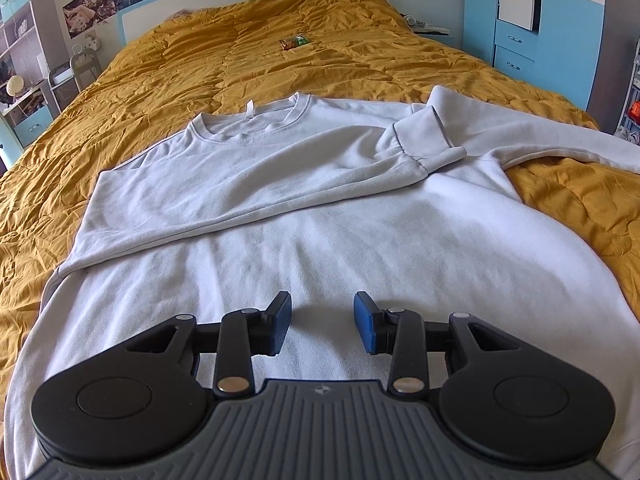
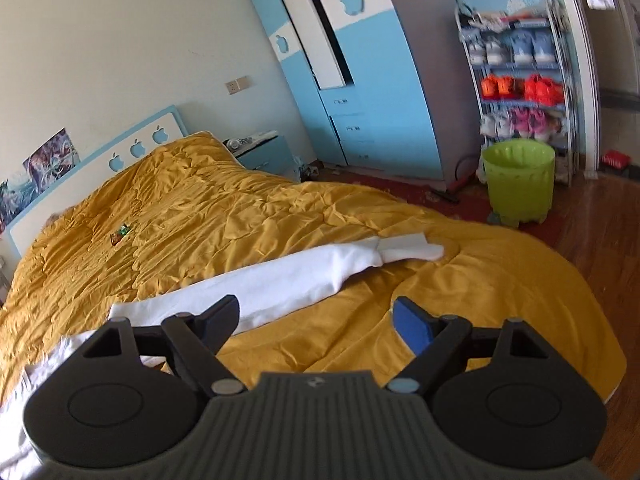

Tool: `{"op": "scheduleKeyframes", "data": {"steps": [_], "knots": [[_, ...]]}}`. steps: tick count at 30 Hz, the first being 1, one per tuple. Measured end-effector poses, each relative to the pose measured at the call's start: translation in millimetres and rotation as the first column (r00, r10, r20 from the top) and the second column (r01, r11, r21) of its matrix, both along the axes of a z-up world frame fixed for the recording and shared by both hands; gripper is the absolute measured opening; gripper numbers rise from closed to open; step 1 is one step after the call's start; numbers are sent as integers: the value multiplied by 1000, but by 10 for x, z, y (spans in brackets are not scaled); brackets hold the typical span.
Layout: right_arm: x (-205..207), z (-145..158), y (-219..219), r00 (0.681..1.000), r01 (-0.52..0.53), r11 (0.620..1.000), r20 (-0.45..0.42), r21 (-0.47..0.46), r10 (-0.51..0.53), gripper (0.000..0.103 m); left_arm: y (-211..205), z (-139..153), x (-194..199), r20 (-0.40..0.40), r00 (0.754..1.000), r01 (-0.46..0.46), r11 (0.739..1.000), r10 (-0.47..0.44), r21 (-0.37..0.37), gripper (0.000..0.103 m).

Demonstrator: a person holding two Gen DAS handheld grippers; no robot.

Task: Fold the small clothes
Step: 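Move the right tool to the other sleeve cuff and close on it, then lift the held sleeve across the chest over the first sleeve, then open the right tool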

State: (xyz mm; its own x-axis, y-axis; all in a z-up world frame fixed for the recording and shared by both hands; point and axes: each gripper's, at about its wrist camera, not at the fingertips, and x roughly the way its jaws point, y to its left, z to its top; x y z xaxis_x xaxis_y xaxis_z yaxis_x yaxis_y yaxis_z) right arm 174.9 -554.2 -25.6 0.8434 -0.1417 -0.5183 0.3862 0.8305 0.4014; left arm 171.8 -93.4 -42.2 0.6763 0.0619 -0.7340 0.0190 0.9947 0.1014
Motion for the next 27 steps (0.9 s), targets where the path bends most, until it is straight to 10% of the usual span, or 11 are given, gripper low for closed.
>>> {"op": "scheduleKeyframes", "data": {"steps": [4, 7, 17, 22, 27], "knots": [[172, -448, -436, 996, 94, 898, -30, 430, -89, 79, 33, 34, 8, -16, 1000, -12, 1000, 12, -4, 44], [178, -674, -627, 984, 133, 804, 20, 579, -176, 79, 125, 54, -32, -22, 1000, -20, 999, 19, -25, 43], [469, -908, -1061, 950, 134, 630, 82, 765, -301, 68, 381, 98, -190, -34, 996, -82, 996, 81, -35, 43], [527, -1032, -1116, 923, 170, 566, 71, 807, -377, 30, 518, 125, -292, -37, 993, -117, 993, 116, -27, 43], [434, -903, -1052, 903, 184, 630, 123, 754, -412, 9, 629, 137, -305, -46, 988, -147, 989, 145, -35, 43]]}}
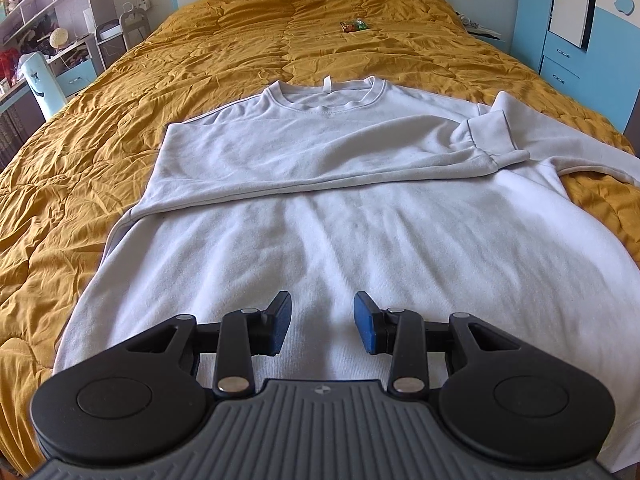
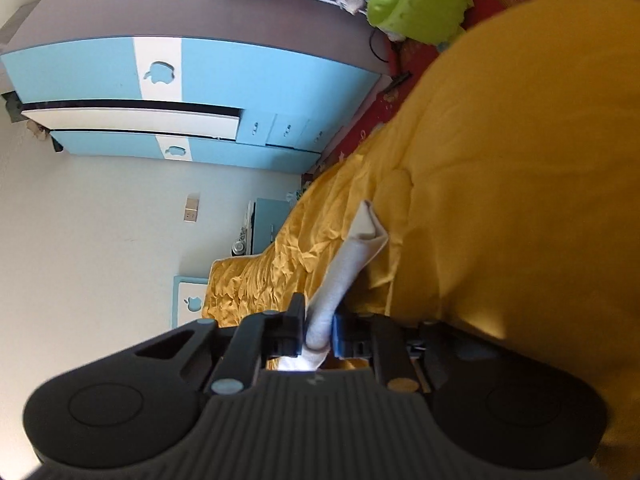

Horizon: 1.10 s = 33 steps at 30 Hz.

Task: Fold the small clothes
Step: 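Lift the held sleeve across the chest over the first sleeve, then open the right tool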

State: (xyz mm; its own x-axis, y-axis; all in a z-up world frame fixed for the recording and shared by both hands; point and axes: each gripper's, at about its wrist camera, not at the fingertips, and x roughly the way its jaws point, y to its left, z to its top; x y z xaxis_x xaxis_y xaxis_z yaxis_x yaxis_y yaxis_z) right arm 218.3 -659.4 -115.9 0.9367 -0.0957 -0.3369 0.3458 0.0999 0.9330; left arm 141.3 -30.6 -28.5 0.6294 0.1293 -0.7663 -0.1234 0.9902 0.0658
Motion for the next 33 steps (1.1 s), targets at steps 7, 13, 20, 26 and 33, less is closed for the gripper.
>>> {"op": "scheduleKeyframes", "data": {"steps": [7, 13, 20, 26, 33], "knots": [[-36, 585, 40, 998, 16, 979, 68, -203, -2, 1, 157, 86, -61, 28, 999, -15, 1000, 16, -18, 43], [105, 1180, 344, 982, -49, 953, 159, -300, 100, 0, 422, 171, -146, 57, 997, -58, 997, 61, -52, 43], [341, 1949, 1169, 927, -161, 883, 241, -441, 289, 0, 845, 233, -321, 86, 992, -81, 986, 94, -142, 43], [557, 2544, 2123, 850, -265, 802, 263, -535, 456, 0, 1183, 205, -465, 86, 985, -133, 976, 149, -171, 43], [819, 2925, 3435, 726, -423, 639, 181, -642, 663, 0, 1617, 153, -669, 69, 968, -224, 955, 242, -196, 43]]}}
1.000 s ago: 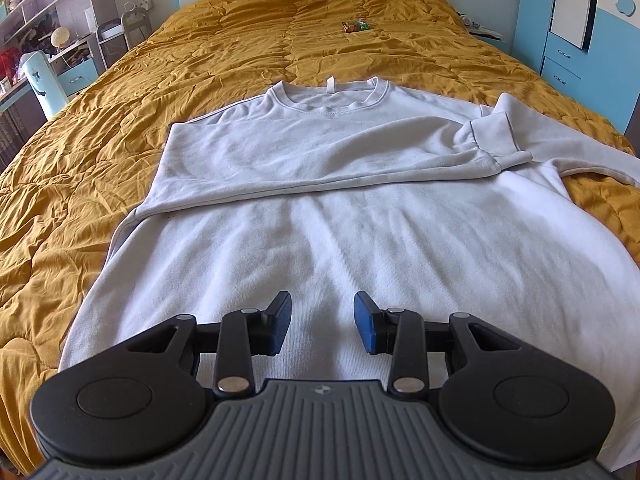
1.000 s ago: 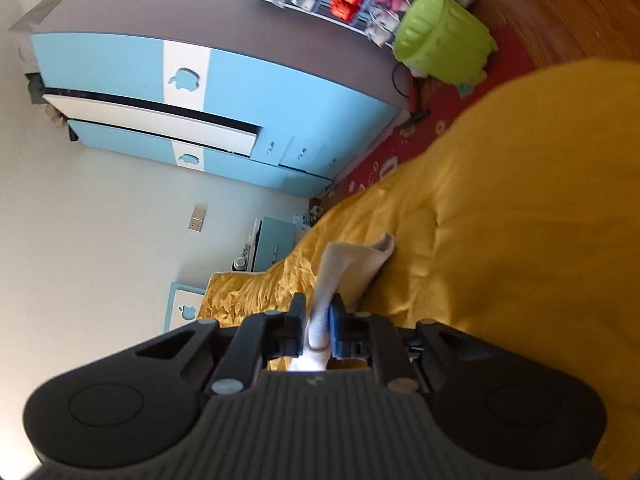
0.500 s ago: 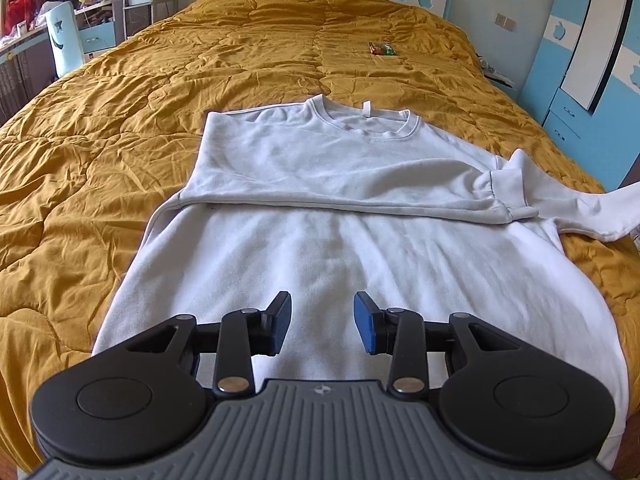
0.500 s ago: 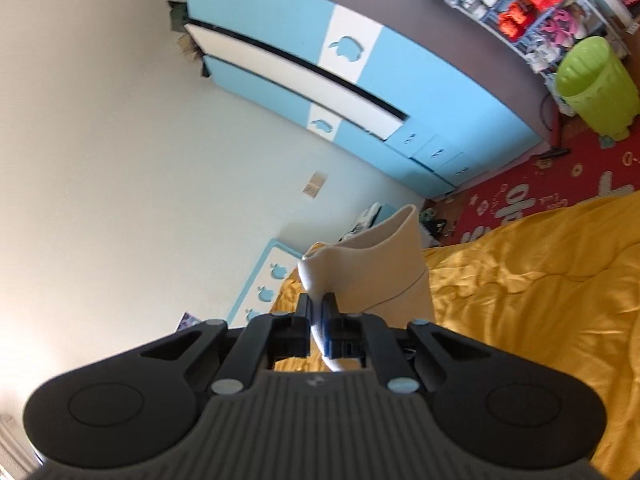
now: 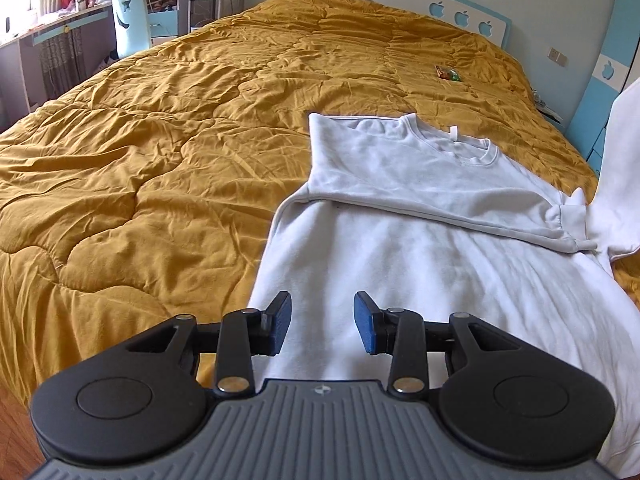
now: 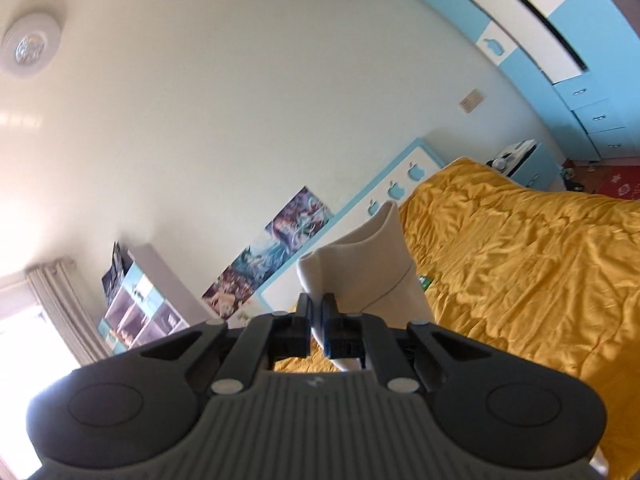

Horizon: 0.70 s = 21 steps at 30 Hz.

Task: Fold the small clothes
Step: 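Lift the held sleeve across the chest over the first sleeve, then open the right tool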

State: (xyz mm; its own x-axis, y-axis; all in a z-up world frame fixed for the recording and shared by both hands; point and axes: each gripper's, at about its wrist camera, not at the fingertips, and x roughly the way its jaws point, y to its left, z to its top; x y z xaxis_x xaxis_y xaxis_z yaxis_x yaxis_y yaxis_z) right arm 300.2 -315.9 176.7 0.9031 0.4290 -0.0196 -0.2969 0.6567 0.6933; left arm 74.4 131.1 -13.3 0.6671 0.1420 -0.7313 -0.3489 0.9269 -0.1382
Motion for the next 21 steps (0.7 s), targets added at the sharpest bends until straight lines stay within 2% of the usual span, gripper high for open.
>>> {"op": "scheduleKeyframes", "data": {"steps": [5, 9, 11, 12, 14, 16, 21], "knots": [[113, 75, 988, 990, -138, 987, -38, -87, 136, 0, 272, -18, -157, -6, 997, -81, 997, 81, -16, 43], [114, -17, 1829, 982, -187, 942, -74, -277, 173, 0, 426, -8, -252, -3, 993, -120, 993, 120, -22, 43], [97, -202, 2208, 981, -196, 890, -83, -412, 177, 0, 470, 8, -283, -2, 991, -132, 991, 132, -17, 43], [93, -324, 2420, 980, -197, 840, -81, -506, 181, 0, 491, 15, -305, 0, 991, -137, 990, 137, -12, 43], [75, -587, 2737, 979, -195, 749, -83, -633, 185, 0, 514, 26, -340, -2, 990, -144, 990, 144, 7, 43], [36, -901, 3021, 969, -238, 689, -121, -685, 214, 0, 525, 34, -379, -1, 989, -148, 989, 148, 22, 43], [-47, -1475, 3534, 942, -319, 596, -181, -736, 281, 0, 606, 57, -482, 14, 987, -157, 988, 157, 3, 43]]}}
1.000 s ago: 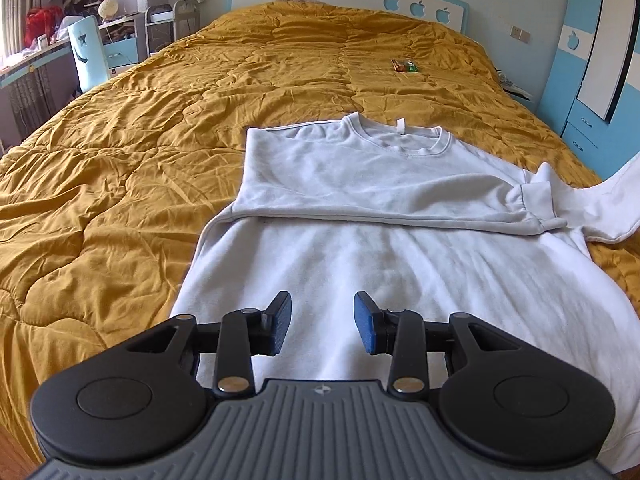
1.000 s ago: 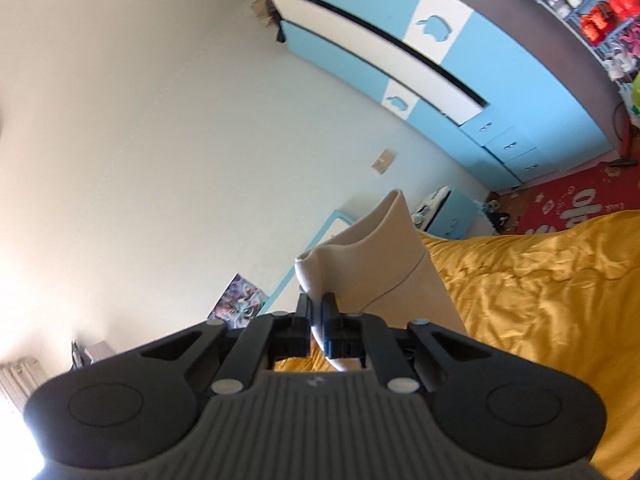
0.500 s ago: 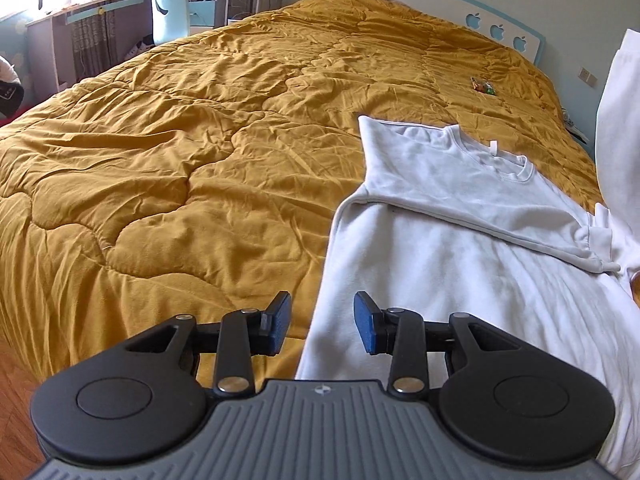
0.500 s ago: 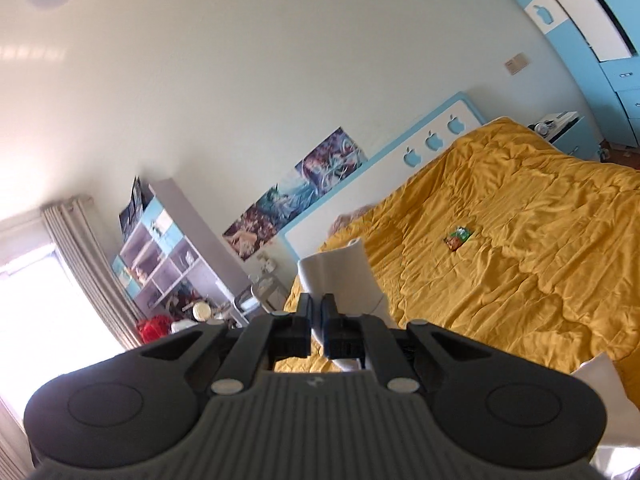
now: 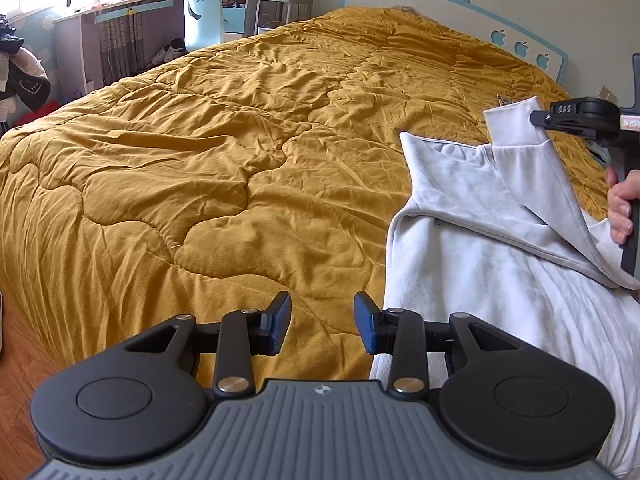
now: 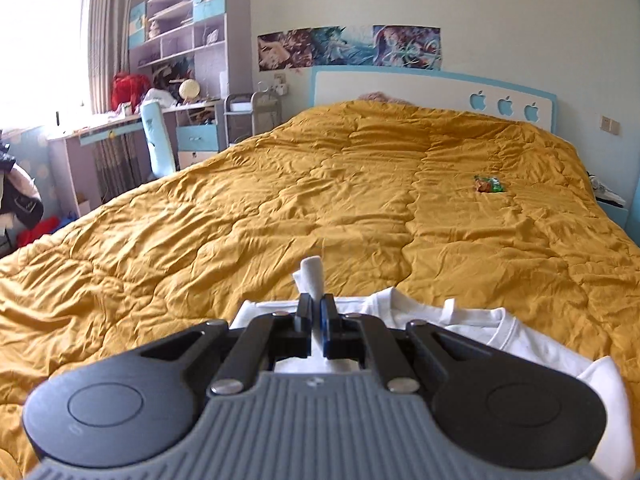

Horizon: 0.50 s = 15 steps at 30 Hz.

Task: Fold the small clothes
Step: 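Lift the held sleeve across the chest over the first sleeve, then open the right tool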

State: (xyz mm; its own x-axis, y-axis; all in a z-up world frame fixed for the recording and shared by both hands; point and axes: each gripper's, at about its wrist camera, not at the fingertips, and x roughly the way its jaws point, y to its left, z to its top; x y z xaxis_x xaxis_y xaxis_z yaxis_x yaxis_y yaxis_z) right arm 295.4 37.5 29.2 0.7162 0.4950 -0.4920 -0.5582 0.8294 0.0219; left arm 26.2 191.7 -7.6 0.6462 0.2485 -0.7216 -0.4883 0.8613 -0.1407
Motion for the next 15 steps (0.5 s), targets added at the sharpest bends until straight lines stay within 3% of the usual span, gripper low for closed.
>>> {"op": "scheduleKeyframes", "data": {"steps": [6, 13, 15], "knots": [[-286, -421, 566, 996, -92, 988, 8, -127, 94, 0, 48, 25, -55, 1, 1000, -15, 1000, 15, 16, 43], [-511, -734, 749, 981, -188, 944, -12, -271, 192, 0, 59, 8, -67, -10, 1000, -20, 1000, 20, 21, 43], [-541, -814, 768, 965, -262, 916, -86, -304, 248, 0, 48, -4, -56, -13, 1000, -18, 1000, 18, 21, 43]]}}
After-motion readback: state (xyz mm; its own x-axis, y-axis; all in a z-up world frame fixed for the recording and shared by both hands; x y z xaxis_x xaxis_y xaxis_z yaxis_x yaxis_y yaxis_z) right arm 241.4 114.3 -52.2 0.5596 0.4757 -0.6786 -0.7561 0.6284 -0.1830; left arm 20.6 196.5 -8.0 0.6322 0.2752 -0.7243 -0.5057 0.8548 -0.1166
